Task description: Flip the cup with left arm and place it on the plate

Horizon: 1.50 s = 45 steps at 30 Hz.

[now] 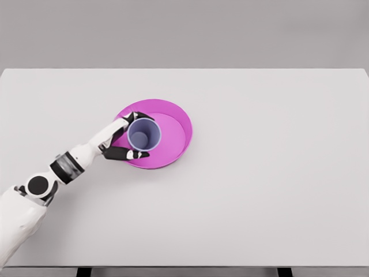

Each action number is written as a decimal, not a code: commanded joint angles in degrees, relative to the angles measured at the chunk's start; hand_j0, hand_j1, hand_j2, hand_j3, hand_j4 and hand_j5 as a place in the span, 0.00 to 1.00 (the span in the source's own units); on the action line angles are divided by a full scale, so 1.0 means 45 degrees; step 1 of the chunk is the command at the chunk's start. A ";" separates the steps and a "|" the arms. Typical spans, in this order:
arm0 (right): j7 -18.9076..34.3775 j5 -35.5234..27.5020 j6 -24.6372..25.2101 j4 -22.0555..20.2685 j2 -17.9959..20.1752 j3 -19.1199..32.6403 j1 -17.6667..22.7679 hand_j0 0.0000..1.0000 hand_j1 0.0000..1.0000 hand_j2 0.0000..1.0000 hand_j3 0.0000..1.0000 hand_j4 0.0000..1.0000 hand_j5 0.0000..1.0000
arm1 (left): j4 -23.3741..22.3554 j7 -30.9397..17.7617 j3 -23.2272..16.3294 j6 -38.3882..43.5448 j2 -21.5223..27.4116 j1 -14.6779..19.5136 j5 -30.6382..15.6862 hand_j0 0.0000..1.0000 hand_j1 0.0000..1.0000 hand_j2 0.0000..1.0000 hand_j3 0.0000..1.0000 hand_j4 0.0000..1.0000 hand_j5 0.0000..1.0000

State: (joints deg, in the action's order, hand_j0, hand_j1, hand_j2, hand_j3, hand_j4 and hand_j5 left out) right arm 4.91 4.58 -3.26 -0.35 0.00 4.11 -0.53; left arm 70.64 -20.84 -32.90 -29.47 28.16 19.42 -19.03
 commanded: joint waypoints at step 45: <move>0.0002 -0.0001 0.0001 0.0000 0.0000 -0.0015 0.0000 1.00 1.00 1.00 1.00 1.00 1.00 | 0.0903 0.0061 0.0046 -0.0053 0.1106 0.0039 0.0264 1.00 1.00 1.00 1.00 1.00 1.00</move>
State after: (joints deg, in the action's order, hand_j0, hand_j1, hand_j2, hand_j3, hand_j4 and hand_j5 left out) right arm 4.91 4.58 -3.25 -0.35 0.00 4.10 -0.53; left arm 74.73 -20.58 -32.67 -29.75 33.09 19.69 -17.50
